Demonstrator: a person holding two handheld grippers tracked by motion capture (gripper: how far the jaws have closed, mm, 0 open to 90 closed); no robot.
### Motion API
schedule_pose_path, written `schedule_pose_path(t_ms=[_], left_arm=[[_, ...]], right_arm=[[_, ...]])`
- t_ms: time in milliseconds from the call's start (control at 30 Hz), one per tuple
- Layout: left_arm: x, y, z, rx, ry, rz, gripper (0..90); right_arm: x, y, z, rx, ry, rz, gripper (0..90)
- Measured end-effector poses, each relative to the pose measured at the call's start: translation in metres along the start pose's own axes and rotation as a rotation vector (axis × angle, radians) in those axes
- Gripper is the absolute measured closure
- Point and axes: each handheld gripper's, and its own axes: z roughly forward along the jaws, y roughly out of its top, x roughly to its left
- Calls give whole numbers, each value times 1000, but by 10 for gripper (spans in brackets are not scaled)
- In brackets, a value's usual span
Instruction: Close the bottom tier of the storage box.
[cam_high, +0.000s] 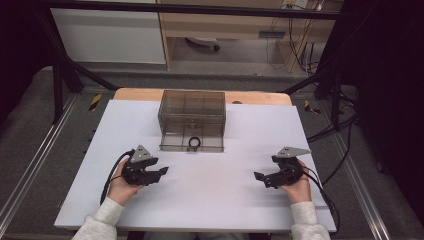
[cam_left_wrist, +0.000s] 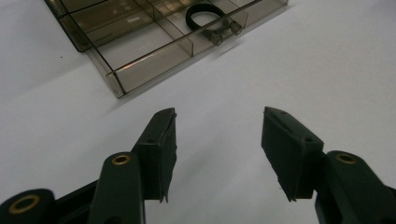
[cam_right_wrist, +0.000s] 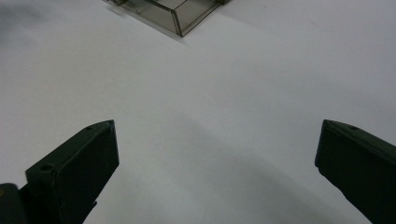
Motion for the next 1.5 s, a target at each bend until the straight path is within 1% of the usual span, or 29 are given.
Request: schedule_pose_path(t_ms=[167, 267, 400, 600, 800, 933, 1200, 1400, 1500], left_arm=[[-1, 3, 3, 2, -4, -9, 506], [-2, 5, 5, 4, -6, -4, 536], [-4, 8, 9, 0, -12, -10, 582], [-5, 14, 15, 9, -14, -7, 627], [-7, 18, 23, 24, -5, 2, 688], [-7, 20, 28, 36, 8, 4, 713], [-10, 28, 33, 39, 18, 10, 793], [-11, 32, 39, 56, 20, 14, 835], [-11, 32, 42, 60, 22, 6, 856]], right_arm=[[0, 0, 1, 2, 0, 3, 4], [0, 0, 0, -1, -1, 1, 4], [0, 0, 0, 0, 0, -2, 4], [1, 0, 0, 1, 0, 0, 4], [1, 0, 1, 3, 1, 3, 4], [1, 0, 1, 3, 2, 4, 4], [1, 0, 1, 3, 2, 3, 4], [1, 0, 1, 2, 2, 2, 4], [1, 0, 1, 1, 2, 2, 4]])
